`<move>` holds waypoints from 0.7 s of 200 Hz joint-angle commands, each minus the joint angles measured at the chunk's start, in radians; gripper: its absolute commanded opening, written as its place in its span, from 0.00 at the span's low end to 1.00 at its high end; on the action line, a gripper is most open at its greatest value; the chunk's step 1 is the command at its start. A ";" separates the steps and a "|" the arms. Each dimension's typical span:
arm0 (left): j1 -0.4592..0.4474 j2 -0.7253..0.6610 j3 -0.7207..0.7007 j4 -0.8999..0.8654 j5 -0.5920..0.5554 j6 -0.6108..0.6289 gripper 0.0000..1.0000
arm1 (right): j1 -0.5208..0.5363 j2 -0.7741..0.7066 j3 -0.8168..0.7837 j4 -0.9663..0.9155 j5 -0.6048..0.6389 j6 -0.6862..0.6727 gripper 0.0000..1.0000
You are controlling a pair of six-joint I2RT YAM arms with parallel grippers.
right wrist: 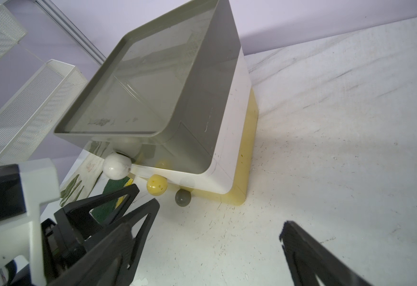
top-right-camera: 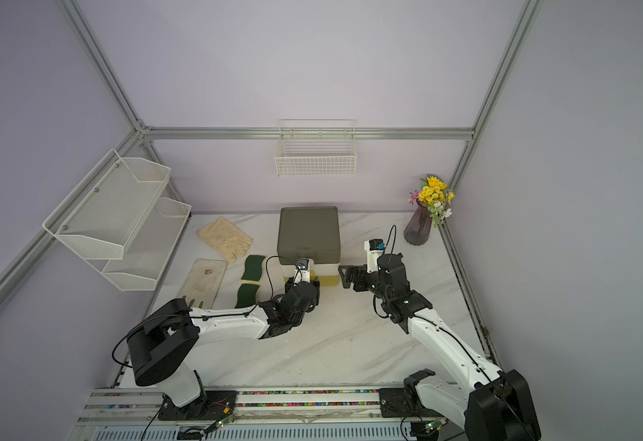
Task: Take the sponge out of the drawer
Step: Open the drawer in the storage box.
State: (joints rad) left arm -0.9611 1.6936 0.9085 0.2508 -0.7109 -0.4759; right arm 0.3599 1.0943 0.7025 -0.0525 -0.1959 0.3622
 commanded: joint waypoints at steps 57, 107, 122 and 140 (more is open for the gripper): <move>0.041 0.058 0.078 -0.003 0.052 -0.031 0.51 | -0.001 -0.009 -0.016 0.027 -0.001 0.007 0.97; 0.053 0.073 0.093 -0.019 0.050 -0.053 0.39 | -0.001 -0.013 -0.019 0.030 0.001 0.006 0.97; 0.054 0.074 0.096 -0.019 0.055 -0.050 0.32 | -0.002 -0.010 -0.021 0.029 0.001 0.005 0.97; 0.053 0.074 0.098 -0.024 0.065 -0.053 0.23 | -0.002 -0.010 -0.022 0.030 0.001 0.006 0.98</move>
State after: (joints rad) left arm -0.9154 1.7683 0.9764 0.2150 -0.6601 -0.5167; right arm 0.3599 1.0943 0.6926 -0.0513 -0.1963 0.3622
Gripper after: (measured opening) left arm 0.274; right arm 0.975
